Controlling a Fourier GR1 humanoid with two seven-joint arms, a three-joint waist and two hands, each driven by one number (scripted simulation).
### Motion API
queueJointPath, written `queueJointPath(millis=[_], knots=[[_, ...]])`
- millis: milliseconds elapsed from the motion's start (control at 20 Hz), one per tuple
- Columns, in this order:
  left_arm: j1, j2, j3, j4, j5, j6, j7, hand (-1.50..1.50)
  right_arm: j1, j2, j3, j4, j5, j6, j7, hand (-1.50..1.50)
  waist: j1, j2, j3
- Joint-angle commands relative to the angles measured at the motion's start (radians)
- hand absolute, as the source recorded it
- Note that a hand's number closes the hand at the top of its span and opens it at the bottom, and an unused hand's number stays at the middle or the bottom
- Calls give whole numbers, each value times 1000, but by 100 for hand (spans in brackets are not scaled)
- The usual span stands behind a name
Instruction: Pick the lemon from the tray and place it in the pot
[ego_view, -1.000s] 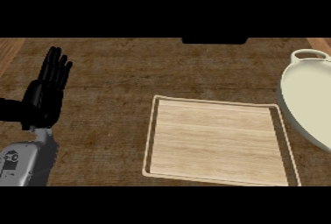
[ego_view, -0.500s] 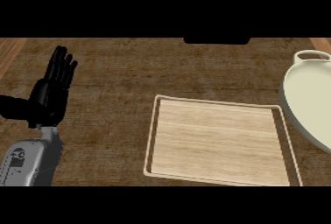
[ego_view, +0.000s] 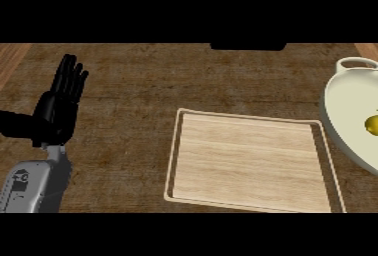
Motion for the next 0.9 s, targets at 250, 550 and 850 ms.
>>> queueJointPath(millis=[250,550,850], knots=[[14,8,18,-10,-6,4,0,0,-89,-21,-125,125,-170,189,-74,-150,-13,-5,-1],[40,-19,-15,-40,-37,26,6,0,-119,-96,-224,205,-288,320,37,-150,-17,-6,-1],[16,-29,-21,-75,-21,28,51,0,-117,-209,-312,279,-373,371,30,-150,6,4,3]])
